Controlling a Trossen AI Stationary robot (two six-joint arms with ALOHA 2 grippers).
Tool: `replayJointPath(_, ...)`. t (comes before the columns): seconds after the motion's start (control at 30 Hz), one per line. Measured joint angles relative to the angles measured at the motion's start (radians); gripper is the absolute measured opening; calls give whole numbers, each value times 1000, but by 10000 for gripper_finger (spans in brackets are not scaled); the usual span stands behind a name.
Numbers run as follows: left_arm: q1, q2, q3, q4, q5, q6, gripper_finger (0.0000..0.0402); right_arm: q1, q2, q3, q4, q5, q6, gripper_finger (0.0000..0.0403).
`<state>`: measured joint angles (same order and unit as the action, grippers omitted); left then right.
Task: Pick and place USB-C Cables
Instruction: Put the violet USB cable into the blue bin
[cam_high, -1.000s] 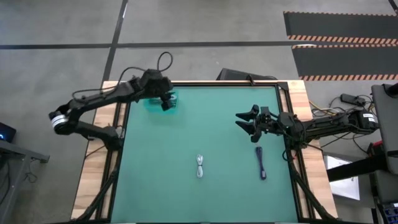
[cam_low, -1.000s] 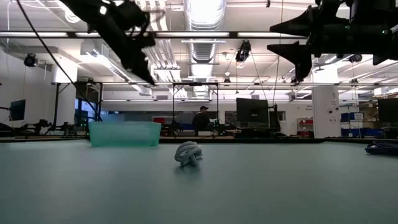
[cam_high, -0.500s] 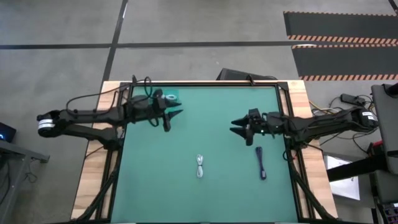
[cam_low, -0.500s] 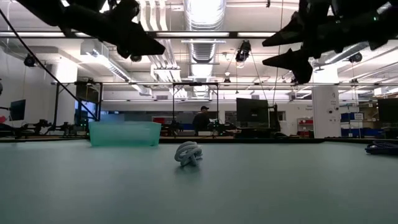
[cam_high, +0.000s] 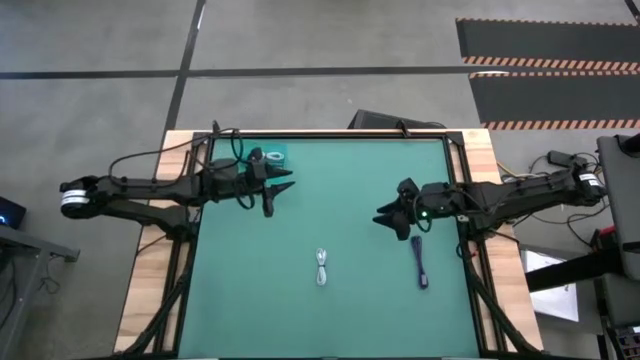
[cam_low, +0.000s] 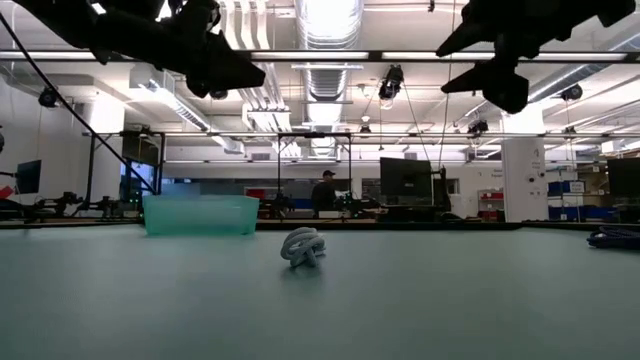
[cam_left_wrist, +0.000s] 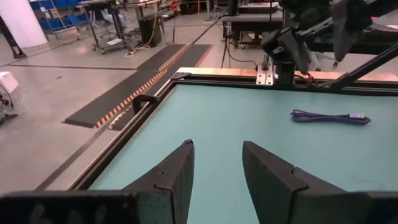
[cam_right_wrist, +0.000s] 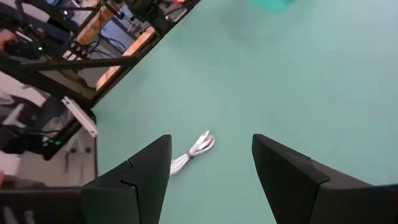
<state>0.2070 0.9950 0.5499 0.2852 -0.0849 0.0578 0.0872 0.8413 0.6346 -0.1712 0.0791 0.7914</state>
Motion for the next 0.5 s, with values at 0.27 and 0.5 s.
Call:
replayJointPath(0.27,0,6,0,23,-1,0,121,48,48,0,-113,-3,164,215)
replayJointPath(0.5,0,10,0,21,-1,0,121,63,170,0,-121,-125,241,215)
